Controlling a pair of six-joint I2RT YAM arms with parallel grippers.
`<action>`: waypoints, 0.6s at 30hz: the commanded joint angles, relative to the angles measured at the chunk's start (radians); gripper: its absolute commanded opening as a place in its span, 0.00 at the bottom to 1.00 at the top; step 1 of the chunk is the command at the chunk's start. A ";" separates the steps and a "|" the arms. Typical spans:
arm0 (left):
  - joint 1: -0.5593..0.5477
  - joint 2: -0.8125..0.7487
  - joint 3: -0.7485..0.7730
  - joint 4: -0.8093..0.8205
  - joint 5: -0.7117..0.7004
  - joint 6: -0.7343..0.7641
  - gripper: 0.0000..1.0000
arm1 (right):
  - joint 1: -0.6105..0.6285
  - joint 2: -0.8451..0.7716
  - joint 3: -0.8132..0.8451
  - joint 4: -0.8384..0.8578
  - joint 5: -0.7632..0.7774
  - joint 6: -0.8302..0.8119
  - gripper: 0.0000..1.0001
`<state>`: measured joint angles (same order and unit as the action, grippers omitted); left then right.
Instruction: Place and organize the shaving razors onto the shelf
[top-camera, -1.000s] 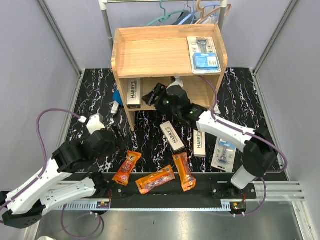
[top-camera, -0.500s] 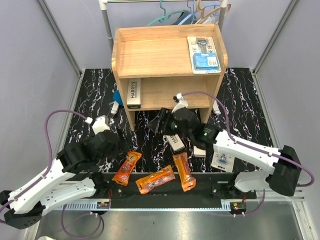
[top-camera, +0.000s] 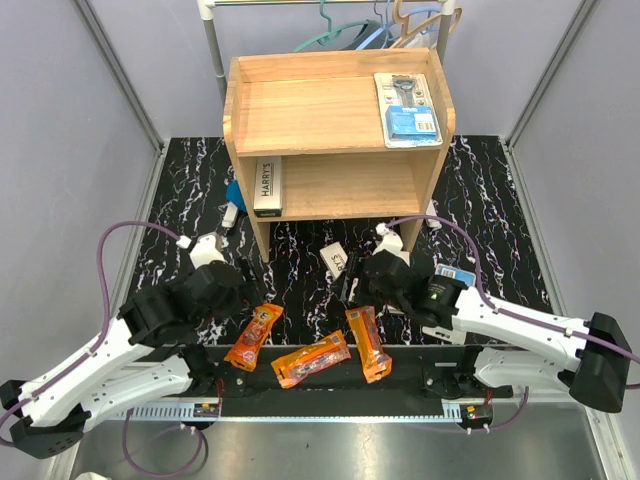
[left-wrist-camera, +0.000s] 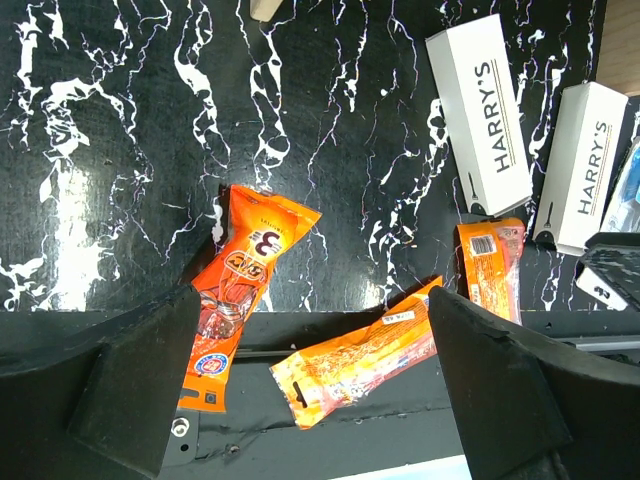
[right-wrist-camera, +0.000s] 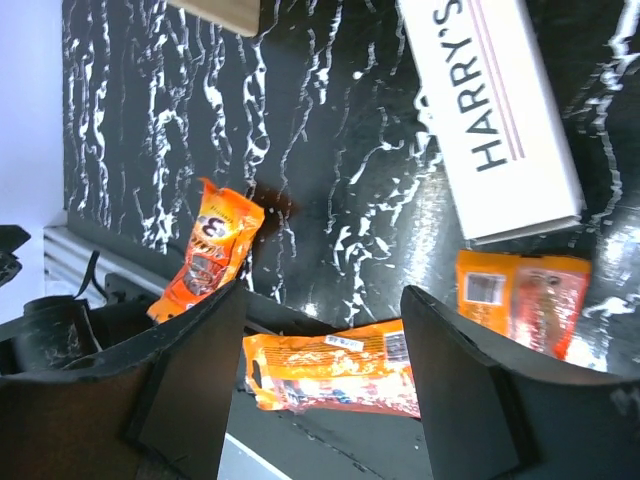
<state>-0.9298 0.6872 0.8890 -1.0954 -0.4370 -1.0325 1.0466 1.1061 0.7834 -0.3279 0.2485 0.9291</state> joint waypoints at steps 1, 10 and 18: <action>0.002 0.000 -0.015 0.060 0.023 0.017 0.99 | 0.006 -0.015 0.031 -0.071 0.093 0.008 0.73; 0.002 -0.002 -0.015 0.068 0.038 0.023 0.99 | 0.004 0.093 0.030 -0.198 0.201 0.086 0.76; 0.002 -0.008 -0.022 0.068 0.049 0.023 0.99 | -0.023 0.123 0.024 -0.419 0.310 0.232 0.82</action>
<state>-0.9298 0.6880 0.8742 -1.0660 -0.4034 -1.0203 1.0443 1.2404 0.7868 -0.6098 0.4435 1.0569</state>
